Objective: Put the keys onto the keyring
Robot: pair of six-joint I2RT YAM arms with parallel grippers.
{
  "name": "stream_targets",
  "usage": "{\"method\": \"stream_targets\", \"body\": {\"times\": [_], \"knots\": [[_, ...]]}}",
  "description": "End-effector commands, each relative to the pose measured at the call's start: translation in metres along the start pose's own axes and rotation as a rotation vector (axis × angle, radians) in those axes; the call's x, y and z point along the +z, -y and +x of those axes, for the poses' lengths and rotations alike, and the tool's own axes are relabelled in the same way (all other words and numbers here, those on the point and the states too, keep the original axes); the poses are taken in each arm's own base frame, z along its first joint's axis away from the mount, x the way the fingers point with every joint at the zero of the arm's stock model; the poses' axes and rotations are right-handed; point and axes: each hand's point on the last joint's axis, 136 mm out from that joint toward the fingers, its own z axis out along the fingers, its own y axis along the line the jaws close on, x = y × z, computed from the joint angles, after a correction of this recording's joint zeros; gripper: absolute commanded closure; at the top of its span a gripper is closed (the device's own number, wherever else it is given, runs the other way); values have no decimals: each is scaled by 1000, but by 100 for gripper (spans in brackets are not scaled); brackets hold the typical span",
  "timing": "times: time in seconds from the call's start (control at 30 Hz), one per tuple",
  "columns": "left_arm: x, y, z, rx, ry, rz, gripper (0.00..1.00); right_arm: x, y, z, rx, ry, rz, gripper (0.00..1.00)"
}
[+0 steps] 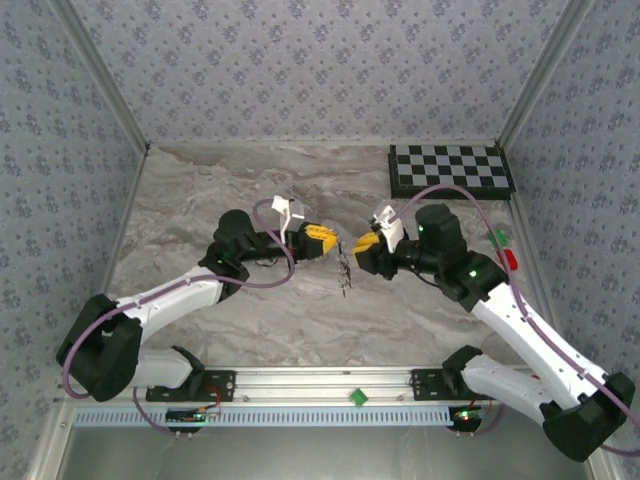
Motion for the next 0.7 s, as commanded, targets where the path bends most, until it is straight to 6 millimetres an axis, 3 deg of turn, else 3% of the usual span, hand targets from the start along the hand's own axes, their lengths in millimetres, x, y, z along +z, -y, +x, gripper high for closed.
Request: {"method": "stream_targets", "body": {"times": [0.0,0.23,0.67], "knots": [[1,7,-16,43,58,21,100,-3,-15,-25,35,124,-132,71],[2,6,-17,36,59,19,100,4,-16,-38,48,181,-191,69],[2,9,-20,40,65,27,100,15,-10,-30,69,148,-204,73]]}}
